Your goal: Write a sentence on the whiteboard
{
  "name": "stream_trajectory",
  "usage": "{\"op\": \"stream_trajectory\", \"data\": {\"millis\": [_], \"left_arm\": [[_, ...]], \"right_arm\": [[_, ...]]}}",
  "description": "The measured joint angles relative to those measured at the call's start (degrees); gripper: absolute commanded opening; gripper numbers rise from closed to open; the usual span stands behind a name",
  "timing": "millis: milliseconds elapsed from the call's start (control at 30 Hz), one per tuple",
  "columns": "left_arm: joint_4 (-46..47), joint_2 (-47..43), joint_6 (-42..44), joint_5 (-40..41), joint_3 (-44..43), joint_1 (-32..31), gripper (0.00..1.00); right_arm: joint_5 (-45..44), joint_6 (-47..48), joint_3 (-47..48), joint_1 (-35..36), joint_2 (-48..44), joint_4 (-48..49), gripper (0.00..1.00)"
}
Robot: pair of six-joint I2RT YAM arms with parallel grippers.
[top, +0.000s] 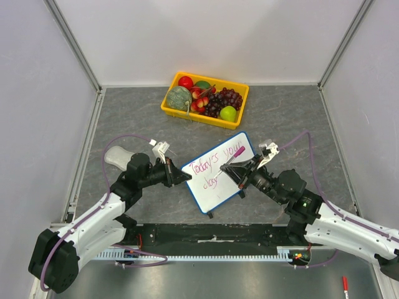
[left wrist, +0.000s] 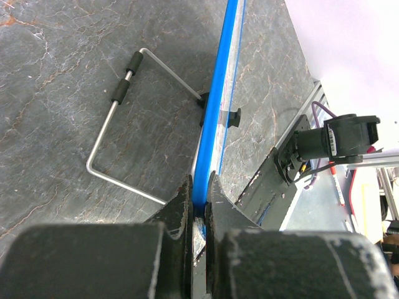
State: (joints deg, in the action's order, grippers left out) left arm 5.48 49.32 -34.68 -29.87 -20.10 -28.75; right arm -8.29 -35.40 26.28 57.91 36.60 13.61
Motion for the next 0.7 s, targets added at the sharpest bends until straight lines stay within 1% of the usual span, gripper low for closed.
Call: {"op": "stream_trajectory", "data": {"millis": [367, 533, 700], "left_arm": [[-0.9, -1.18, 0.02, 0.48, 0.0, -0.26, 0.05], [-1.62, -1.77, 0.02, 1.03, 0.0, -0.28, 0.13], [-3.87, -2.54, 0.48, 2.97, 0.02, -0.26, 0.28]], "right_arm": [[-0.48, -0.24, 0.15, -0.02, -0.22, -4.24, 0.0], [-0.61, -1.05, 0.15, -0.02, -0.83, -6.23, 0.0], [-0.55, -1.73, 0.13, -0.02, -2.34, -9.31, 0.0]]}}
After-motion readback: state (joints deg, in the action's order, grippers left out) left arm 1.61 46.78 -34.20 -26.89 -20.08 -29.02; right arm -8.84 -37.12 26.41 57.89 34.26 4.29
